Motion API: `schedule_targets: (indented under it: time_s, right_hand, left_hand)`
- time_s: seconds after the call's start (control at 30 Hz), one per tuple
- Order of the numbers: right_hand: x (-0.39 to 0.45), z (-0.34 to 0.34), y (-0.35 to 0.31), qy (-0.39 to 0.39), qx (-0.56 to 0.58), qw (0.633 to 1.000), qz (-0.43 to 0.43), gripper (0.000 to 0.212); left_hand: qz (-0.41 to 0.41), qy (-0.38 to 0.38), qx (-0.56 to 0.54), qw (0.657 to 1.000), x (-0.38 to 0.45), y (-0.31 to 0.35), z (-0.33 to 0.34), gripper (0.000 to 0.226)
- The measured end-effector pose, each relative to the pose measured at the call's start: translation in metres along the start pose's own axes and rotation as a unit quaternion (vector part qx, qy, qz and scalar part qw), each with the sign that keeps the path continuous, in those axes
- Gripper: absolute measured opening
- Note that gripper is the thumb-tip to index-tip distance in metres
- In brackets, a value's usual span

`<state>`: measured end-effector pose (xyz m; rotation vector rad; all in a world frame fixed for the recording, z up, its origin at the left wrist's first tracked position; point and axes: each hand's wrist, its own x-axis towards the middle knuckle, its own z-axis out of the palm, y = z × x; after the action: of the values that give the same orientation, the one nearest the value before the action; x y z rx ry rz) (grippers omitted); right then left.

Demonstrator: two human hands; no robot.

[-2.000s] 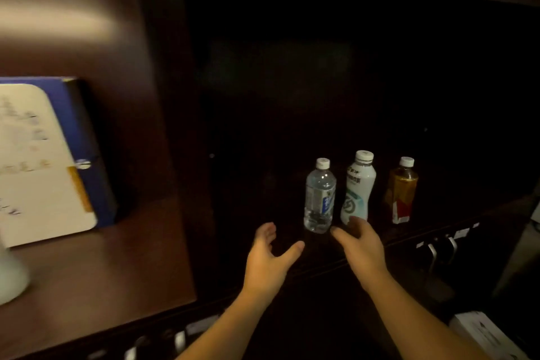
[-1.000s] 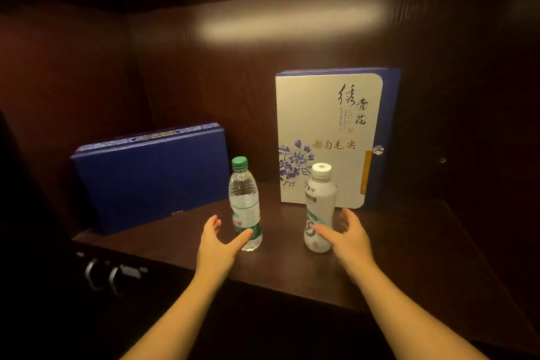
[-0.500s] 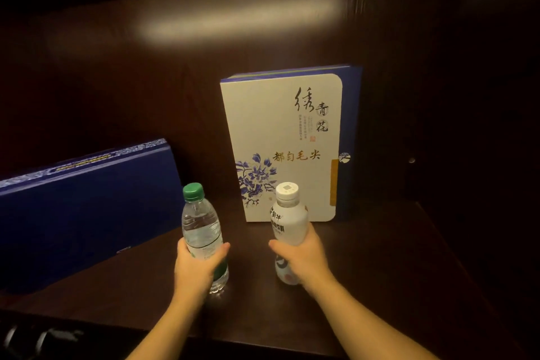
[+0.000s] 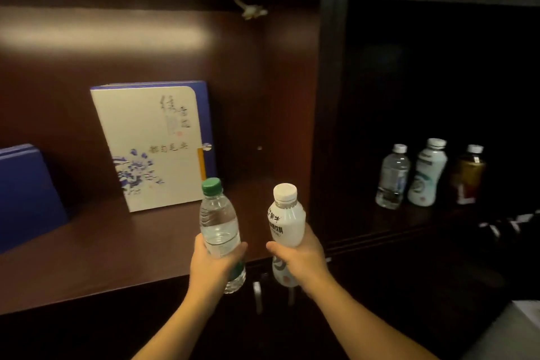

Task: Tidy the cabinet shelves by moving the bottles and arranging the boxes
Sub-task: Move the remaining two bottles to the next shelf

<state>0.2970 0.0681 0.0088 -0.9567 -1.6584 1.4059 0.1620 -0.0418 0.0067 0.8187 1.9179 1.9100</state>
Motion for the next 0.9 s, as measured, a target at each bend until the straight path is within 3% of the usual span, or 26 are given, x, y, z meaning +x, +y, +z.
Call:
schedule_targets:
  time_s: [0.2,0.33,0.5,0.67,0.9]
  right_hand:
    - [0.024,-0.134,0.012,0.088,-0.014,0.996,0.022,0.040]
    - [0.078,-0.188,0.029,0.119,-0.032,0.992,0.030,0.055]
    - [0.154,-0.228,0.045,0.091,0.001,0.996,0.024,0.041]
    - [0.205,-0.222,0.058,0.065,0.009,0.997,0.036,0.051]
    - [0.251,-0.208,0.062,-0.002,0.012,1.000,-0.014,0.033]
  left_hand:
    - [0.012,-0.119,-0.012,0.993,-0.040,0.015,0.140,0.058]
    - [0.005,-0.142,-0.030,0.989,-0.032,0.024,0.227,0.057]
    - [-0.010,-0.068,-0.022,0.997,0.020,0.019,0.311,0.067]
    - [-0.064,0.022,0.003,0.998,0.067,0.000,0.340,0.072]
    - [-0.039,0.056,0.010,0.998,0.107,-0.021,0.345,0.067]
